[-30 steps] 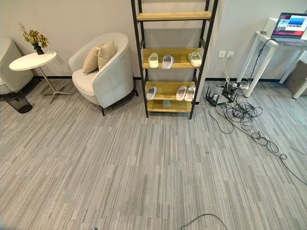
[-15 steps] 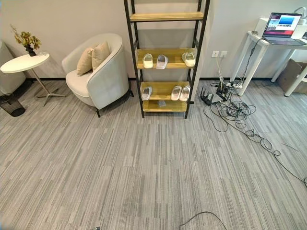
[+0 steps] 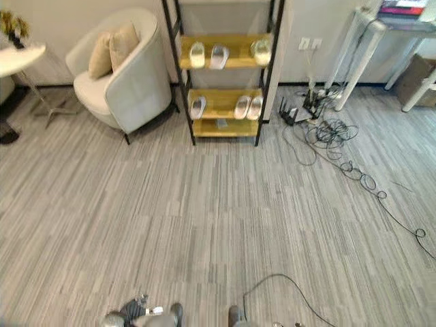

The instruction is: Arrange the slippers neatly on the shoe rack.

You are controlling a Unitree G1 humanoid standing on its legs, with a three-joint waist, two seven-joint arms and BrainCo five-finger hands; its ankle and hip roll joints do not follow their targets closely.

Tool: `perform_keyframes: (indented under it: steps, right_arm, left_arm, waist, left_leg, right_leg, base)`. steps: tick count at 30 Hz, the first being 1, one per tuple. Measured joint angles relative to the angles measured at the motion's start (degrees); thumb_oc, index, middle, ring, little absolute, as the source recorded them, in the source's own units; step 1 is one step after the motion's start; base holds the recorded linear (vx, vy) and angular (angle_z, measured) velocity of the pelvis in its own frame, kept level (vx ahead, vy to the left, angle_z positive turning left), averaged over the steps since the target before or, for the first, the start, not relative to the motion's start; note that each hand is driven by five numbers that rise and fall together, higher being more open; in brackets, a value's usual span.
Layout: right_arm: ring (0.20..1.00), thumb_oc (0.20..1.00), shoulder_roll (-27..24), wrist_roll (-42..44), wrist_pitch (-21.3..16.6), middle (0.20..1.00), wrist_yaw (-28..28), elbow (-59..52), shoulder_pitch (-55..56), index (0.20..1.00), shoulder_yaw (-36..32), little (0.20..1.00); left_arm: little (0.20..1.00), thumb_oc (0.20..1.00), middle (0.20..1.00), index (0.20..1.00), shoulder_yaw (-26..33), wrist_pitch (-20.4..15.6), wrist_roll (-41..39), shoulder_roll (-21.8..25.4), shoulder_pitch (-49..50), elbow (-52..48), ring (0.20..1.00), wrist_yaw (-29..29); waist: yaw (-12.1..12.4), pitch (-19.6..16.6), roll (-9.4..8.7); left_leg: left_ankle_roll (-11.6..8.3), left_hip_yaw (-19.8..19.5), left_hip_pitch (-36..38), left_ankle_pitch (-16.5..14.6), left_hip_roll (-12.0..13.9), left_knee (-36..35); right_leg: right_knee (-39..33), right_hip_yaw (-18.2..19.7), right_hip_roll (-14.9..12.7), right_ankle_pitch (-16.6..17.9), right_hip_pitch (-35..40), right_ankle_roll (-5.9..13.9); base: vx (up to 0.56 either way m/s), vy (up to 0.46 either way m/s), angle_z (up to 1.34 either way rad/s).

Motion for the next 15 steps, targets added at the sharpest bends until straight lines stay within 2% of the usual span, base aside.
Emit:
perform_keyframes:
  steps: [1, 2, 4, 5, 7, 8, 9, 10, 11, 12, 13, 14, 15]
  right_arm:
    - [1.0, 1.0, -0.37, 0.0, 0.06, 1.0, -0.62, -0.06, -1.05, 1.0, 0.47, 1.0]
    - [1.0, 1.0, -1.5, 0.0, 0.01, 1.0, -1.09, -0.03, -0.97, 1.0, -0.57, 1.0]
    - [1.0, 1.0, -1.68, -0.01, -0.03, 1.0, -1.1, -0.18, -2.38, 1.0, -0.5, 1.0]
    - [1.0, 1.0, -0.75, -0.03, -0.16, 1.0, -0.97, -0.13, -3.07, 1.0, -0.47, 1.0]
    - [1.0, 1.0, 0.44, -0.17, -1.05, 1.0, -0.98, -0.52, -2.91, 1.0, -0.45, 1.0]
    - [1.0, 1.0, 0.41, -0.35, -0.91, 1.0, -0.96, -0.78, -2.2, 1.0, -0.4, 1.0]
    - [1.0, 1.0, 0.32, -0.62, -0.59, 1.0, -0.99, -0.58, -0.95, 1.0, -0.36, 1.0]
    - [1.0, 1.0, 0.56, -0.63, -0.46, 1.0, -1.01, -0.67, -0.36, 1.0, 0.05, 1.0]
    - [1.0, 1.0, 3.44, -0.77, -0.01, 1.0, -1.06, -2.95, 0.94, 1.0, 2.96, 1.0]
    - [1.0, 1.0, 4.27, -1.22, 0.6, 1.0, -1.16, -5.9, 0.94, 1.0, 4.83, 1.0]
    - [1.0, 1.0, 4.4, -2.66, -0.42, 1.0, -1.16, -9.71, 1.33, 1.0, 6.19, 1.0]
    - [1.0, 1.0, 2.31, -3.01, -1.2, 1.0, -1.33, -10.3, 0.91, 1.0, 5.88, 1.0]
    - [1.0, 1.0, 1.78, -3.18, -1.13, 1.0, -1.4, -10.11, 0.67, 1.0, 6.0, 1.0]
  left_arm:
    - [1.0, 1.0, 1.0, 1.0, -0.14, 0.04, -0.34, -0.06, -0.33, 0.69, 1.0, 0.11]
    - [1.0, 1.0, 1.0, 1.0, 0.23, -0.08, -0.96, -0.98, -0.6, 1.66, 1.0, 0.16]
    - [1.0, 1.0, 1.0, 1.0, 0.86, -0.14, -1.5, -1.89, 0.23, 1.76, 1.0, 0.16]
    - [1.0, 1.0, 1.0, 1.0, 2.05, 0.05, -1.58, -2.42, 1.37, 2.44, 1.0, 0.16]
    - [1.0, 1.0, 1.0, 1.0, 2.9, 0.25, -1.33, -2.46, 2.51, 4.02, 1.0, 0.47]
    - [1.0, 1.0, 1.0, 1.0, 2.99, 0.32, -0.66, -2.57, 2.82, 4.68, 1.0, 0.81]
    - [1.0, 1.0, 1.0, 1.0, 3.0, 0.41, 0.01, -2.71, 3.39, 5.23, 1.0, 1.23]
    - [1.0, 1.0, 1.0, 1.0, 2.99, 0.55, 0.34, -2.61, 3.33, 5.46, 1.0, 1.46]
    - [1.0, 1.0, 1.0, 1.0, 1.14, 1.14, 0.91, -0.48, 3.46, 5.22, 1.0, 1.79]
    - [1.0, 1.0, 1.0, 1.0, -1.23, 1.56, 1.18, 0.27, 1.73, 4.72, 1.0, 2.13]
    - [1.0, 1.0, 1.0, 1.0, -2.69, 2.0, 1.59, -0.07, 1.18, 3.26, 1.0, 2.62]
    - [1.0, 1.0, 1.0, 1.0, -2.31, 1.01, 1.56, -0.62, 0.95, 1.66, 1.0, 2.9]
    - [1.0, 1.0, 1.0, 1.0, -2.08, 0.55, 1.52, -0.58, 0.13, 1.2, 1.0, 2.91]
  waist:
    - [0.12, 0.36, -0.24]
    - [1.59, 0.53, 0.47]
    - [2.84, 0.49, 2.3]
    - [4.73, -0.02, 2.57]
    - [4.45, -1.53, 2.04]
    - [4.06, -2.74, 2.36]
    - [3.88, -3.51, 3.05]
    - [3.7, -3.3, 2.41]
    - [2.93, -5.07, -0.72]
    - [2.91, -4.4, -2.23]
    - [1.42, -3.92, -0.77]
    - [0.96, -3.83, 0.33]
    - [1.11, -3.84, 0.54]
  left_leg:
    - [0.18, 1.89, -1.34, 0.09, -0.49, -4.31]
    - [0.46, 4.39, -0.53, 0.66, -1.33, -16.43]
    - [0.04, 3.17, -0.61, 1.64, -1.48, -20.81]
    - [0.27, 1.08, 0.98, 1.63, -1.74, -22.05]
    - [2.25, 0.32, 2.39, 1.76, -3.21, -20.6]
    - [3.64, 0.42, 3.68, 0.97, -3.46, -19.88]
    - [6.6, 0.59, 6.78, 1.21, -3.11, -21.74]
    - [7.25, 1.59, 8.39, 1.42, -3.22, -22.7]
    - [9.83, 2.86, 10.5, -2.35, -4.79, -20.36]
    - [12.27, 2.54, 13.19, -5.12, -6.18, -19.69]
    - [12.83, 1.75, 15.34, -5.87, -6.49, -18.55]
    - [12.39, 1.74, 18.17, -6.57, -6.44, -19.48]
    - [11.67, 1.85, 19.99, -8.36, -6.67, -19.64]
  right_leg:
    - [-1.41, -0.23, -0.19, -0.1, 1.22, -0.3]
    - [-0.99, -0.12, -0.59, -0.52, 0.79, -0.47]
    - [-1.2, 0.8, 0.53, -0.73, 1.26, 0.23]
    - [-0.77, 3.54, 0.94, -1.55, 1.43, 0.86]
    - [-0.14, 4.93, 0.46, -2.86, 2.13, 1.13]
    - [0.8, 4.89, 0.43, -4.23, 2.16, 1.74]
    - [4.86, 5.09, 0.69, -6.43, 2.03, 3.36]
    - [9.77, 4.89, 0.51, -8.44, 0.67, 4.83]
    - [36.15, 3.96, -1.87, -11.25, -9.57, 9.12]
    - [49.11, 1.01, -5.02, -7.3, -15.08, 12.21]
    - [57.96, -8.99, -11.85, -7.13, -20.81, 8.48]
    - [55.78, -12.57, -15.18, -7.27, -22.21, 7.46]
    - [51.53, -10.99, -15.61, -6.86, -23.64, 7.6]
  base:
    - [0.54, 0.164, 0.0]
    - [0.43, 0.177, 0.08]
    - [0.38, 0.165, -0.42]
    - [0.35, 0.139, -0.98]
    - [0.33, 0.135, -0.71]
    - [0.22, 0.083, -0.26]
    - [0.22, 0.085, -0.21]
    - [0.56, 0.197, -0.33]
    - [0.56, 0.192, -0.33]
    - [0.62, 0.15, -0.17]
    - [0.43, -0.057, 0.13]
    - [0.55, -0.103, 0.28]
    - [0.51, -0.183, 0.28]
